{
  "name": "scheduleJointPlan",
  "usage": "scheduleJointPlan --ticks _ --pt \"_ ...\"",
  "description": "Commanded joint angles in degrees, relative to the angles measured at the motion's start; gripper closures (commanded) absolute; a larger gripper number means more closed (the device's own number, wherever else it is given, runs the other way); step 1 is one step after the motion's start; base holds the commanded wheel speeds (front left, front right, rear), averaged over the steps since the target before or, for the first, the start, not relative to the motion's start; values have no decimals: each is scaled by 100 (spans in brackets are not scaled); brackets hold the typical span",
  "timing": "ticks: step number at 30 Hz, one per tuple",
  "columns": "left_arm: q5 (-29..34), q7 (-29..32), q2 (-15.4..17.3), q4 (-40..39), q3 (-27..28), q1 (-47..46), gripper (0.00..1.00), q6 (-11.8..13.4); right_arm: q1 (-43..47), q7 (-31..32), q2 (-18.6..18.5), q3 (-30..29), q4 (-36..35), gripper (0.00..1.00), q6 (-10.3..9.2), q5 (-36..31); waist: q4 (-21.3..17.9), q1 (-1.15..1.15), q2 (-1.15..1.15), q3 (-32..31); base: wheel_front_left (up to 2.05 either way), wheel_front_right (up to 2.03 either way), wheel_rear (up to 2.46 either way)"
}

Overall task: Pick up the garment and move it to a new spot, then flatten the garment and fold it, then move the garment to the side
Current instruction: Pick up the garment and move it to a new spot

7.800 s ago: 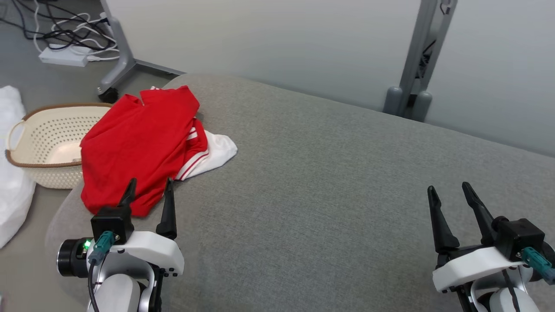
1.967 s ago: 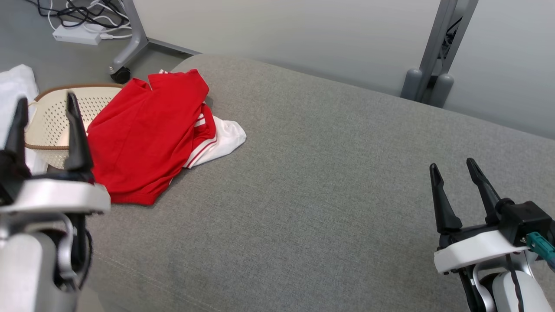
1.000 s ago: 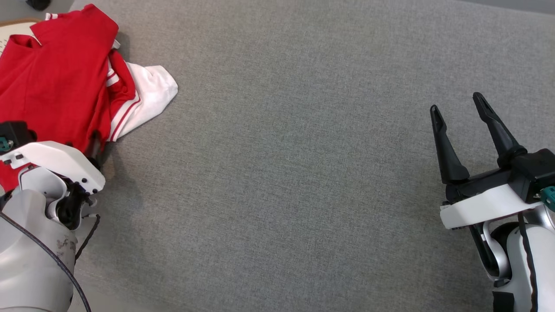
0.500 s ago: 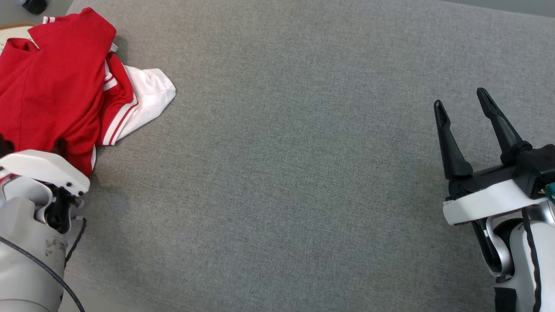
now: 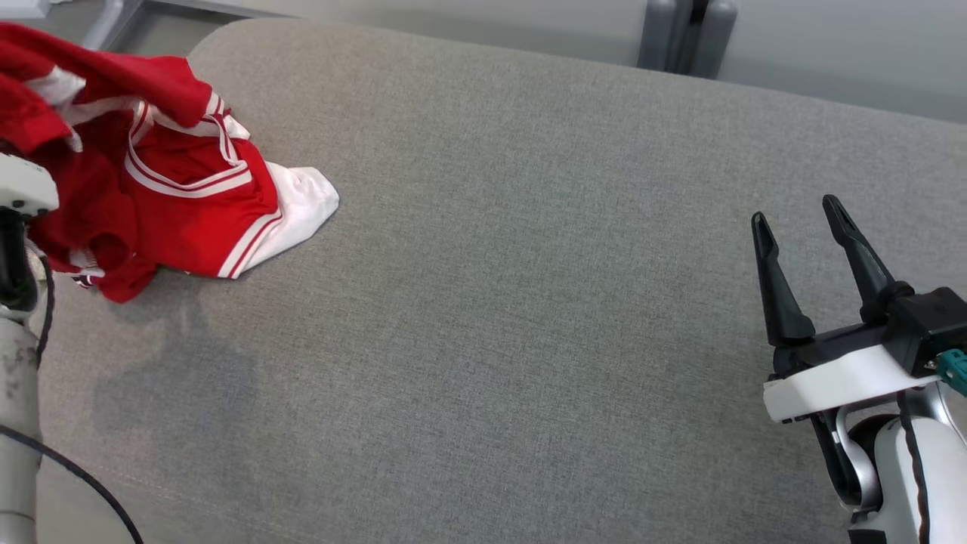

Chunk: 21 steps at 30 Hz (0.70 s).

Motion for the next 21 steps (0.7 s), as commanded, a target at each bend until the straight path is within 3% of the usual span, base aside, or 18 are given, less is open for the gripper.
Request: scheduleJointPlan --ticks 1,7,14,21 --pt "149 -11 -84 -368 15 333 100 119 85 -67 8 -9 36 0 11 35 -29 0 0 -196 0 0 0" --pt "553 -10 -325 -2341 -98 1398 100 483 202 -179 114 -46 164 0 11 37 -211 0 0 -550 0 0 0" --pt "826 542 -612 -4464 -547 2728 100 928 272 -239 196 -45 220 0 11 58 -624 0 0 -691 0 0 0" --pt "1087 1065 -814 -5687 -1128 3508 100 1151 174 -316 234 -17 220 0 11 112 -1362 0 0 -487 0 0 0"
